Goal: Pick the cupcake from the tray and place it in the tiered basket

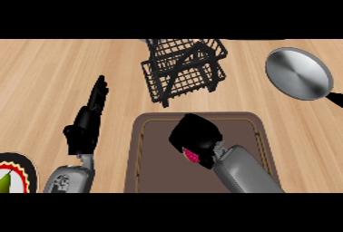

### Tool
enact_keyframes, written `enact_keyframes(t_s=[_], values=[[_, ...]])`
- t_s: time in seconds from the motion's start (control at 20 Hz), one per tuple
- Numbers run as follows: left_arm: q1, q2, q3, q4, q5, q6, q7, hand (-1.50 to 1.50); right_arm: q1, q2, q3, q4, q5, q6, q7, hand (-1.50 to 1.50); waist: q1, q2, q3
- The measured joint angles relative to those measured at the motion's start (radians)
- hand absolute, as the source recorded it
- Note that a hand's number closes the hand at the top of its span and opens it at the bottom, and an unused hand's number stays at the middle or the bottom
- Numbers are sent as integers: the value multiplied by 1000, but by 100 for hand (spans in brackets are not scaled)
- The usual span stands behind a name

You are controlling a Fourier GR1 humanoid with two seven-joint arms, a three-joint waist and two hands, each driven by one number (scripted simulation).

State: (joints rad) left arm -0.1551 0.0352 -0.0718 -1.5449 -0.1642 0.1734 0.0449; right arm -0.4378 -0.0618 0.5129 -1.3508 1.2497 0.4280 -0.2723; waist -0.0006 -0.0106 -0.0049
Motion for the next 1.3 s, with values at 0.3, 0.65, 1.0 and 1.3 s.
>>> enact_keyframes(t_s=[0.3,0.65,1.0,1.3], values=[[-1,-6,-7,-7,-5,4,16,0,18,52,23,-19,86,88,468,150,4,-9,0],[-11,2,-3,0,7,-16,10,0,-49,60,168,-112,-45,92,985,150,28,5,3],[28,1,-10,-30,7,-19,5,0,-227,52,164,-313,-165,128,1213,150,20,4,4],[20,-6,-11,-13,-2,-9,7,0,-430,44,60,-396,-285,161,1281,150,15,2,3]])
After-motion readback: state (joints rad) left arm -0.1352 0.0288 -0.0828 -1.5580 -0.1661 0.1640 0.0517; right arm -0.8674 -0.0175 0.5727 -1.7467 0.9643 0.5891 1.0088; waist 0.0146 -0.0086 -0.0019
